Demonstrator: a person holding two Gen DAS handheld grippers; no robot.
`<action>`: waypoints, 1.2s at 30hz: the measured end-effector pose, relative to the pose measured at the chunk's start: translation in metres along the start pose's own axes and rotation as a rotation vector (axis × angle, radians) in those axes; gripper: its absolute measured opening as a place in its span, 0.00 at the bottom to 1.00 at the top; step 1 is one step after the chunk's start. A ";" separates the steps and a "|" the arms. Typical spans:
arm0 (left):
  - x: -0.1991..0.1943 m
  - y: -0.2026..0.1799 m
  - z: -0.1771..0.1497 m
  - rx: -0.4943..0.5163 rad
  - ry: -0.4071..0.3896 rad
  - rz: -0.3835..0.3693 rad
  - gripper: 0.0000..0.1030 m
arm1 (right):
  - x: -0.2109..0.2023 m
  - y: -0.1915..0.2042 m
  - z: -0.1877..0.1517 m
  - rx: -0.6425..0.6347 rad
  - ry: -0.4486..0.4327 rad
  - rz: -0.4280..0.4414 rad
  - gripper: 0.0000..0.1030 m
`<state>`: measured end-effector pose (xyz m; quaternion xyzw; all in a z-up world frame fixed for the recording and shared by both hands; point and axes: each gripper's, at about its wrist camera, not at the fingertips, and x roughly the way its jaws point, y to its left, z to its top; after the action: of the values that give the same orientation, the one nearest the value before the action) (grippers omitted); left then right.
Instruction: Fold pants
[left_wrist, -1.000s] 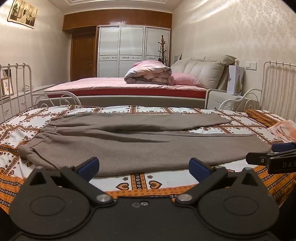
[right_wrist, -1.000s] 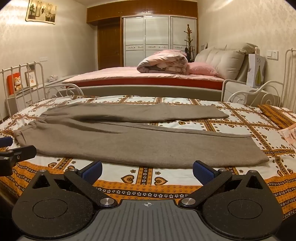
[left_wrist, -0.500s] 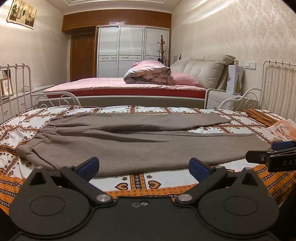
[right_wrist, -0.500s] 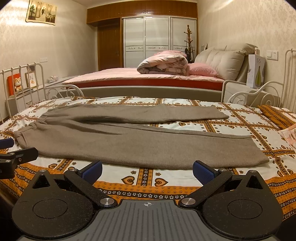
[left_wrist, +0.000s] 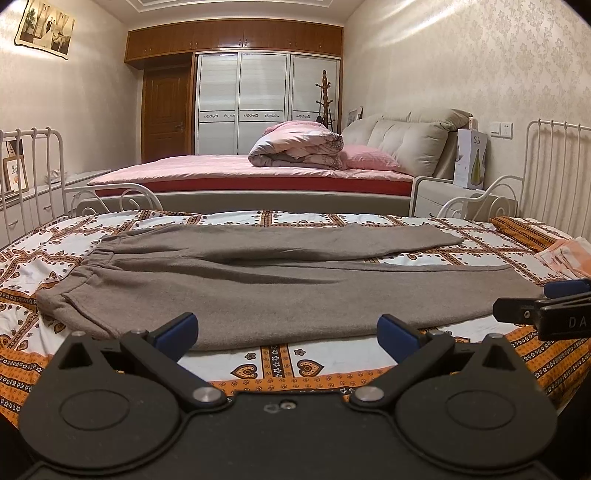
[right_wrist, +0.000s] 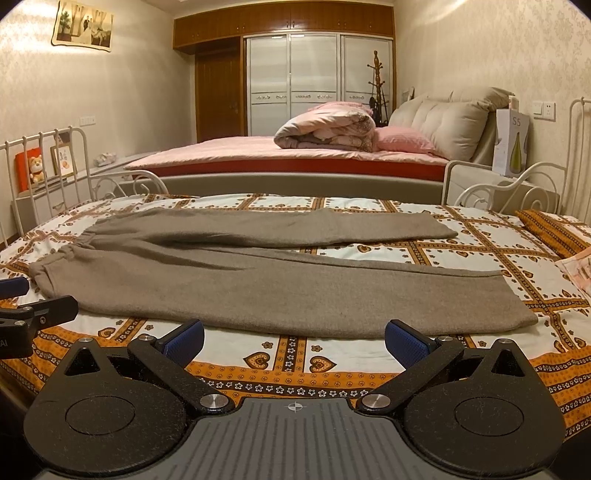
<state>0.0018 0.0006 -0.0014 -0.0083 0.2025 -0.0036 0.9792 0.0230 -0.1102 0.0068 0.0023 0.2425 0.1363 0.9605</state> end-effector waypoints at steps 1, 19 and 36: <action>0.000 0.000 0.000 0.001 0.000 0.001 0.94 | 0.000 0.000 0.000 0.000 0.000 0.000 1.00; 0.000 -0.002 -0.001 0.006 0.000 0.005 0.94 | 0.000 -0.001 -0.001 0.005 -0.011 -0.001 1.00; 0.000 -0.003 -0.001 0.007 -0.004 0.007 0.94 | -0.002 -0.001 -0.001 0.002 -0.014 0.000 1.00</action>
<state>0.0011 -0.0023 -0.0019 -0.0042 0.2003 -0.0008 0.9797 0.0212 -0.1115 0.0072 0.0043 0.2358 0.1359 0.9622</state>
